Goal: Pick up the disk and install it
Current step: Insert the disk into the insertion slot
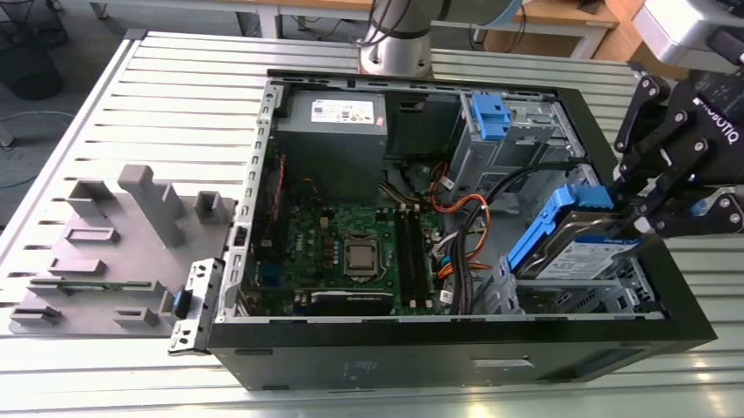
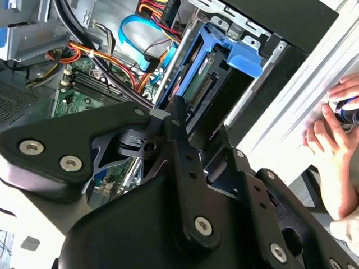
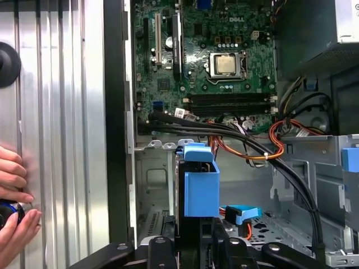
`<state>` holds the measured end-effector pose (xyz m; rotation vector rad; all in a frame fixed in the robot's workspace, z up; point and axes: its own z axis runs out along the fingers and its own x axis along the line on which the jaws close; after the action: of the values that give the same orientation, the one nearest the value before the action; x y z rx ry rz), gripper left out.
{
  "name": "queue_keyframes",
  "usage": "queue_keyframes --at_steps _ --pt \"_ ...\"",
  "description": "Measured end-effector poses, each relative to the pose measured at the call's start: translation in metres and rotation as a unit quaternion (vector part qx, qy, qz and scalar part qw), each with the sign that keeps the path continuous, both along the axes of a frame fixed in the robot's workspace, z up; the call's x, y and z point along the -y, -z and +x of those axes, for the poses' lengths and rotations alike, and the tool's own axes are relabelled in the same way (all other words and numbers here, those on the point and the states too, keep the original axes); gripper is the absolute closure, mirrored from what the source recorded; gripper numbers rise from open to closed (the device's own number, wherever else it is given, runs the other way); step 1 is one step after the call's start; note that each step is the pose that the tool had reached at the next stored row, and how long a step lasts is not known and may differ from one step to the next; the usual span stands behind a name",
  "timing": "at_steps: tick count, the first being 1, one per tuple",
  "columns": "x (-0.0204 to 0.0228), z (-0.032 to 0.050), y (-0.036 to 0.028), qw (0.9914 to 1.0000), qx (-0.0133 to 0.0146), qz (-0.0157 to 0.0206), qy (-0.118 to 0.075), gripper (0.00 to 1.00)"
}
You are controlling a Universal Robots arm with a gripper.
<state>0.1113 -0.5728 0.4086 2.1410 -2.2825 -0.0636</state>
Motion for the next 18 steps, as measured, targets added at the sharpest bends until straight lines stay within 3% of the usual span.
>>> queue_keyframes --at_steps 3,8,18 --pt "0.0000 0.0000 0.0043 1.00000 0.0000 -0.0006 0.000 0.65" --pt "0.0000 0.0000 0.0060 1.00000 0.0000 -0.0004 0.000 0.65" --pt "0.0000 0.0000 0.0239 1.00000 0.0000 -0.0019 0.000 0.65"
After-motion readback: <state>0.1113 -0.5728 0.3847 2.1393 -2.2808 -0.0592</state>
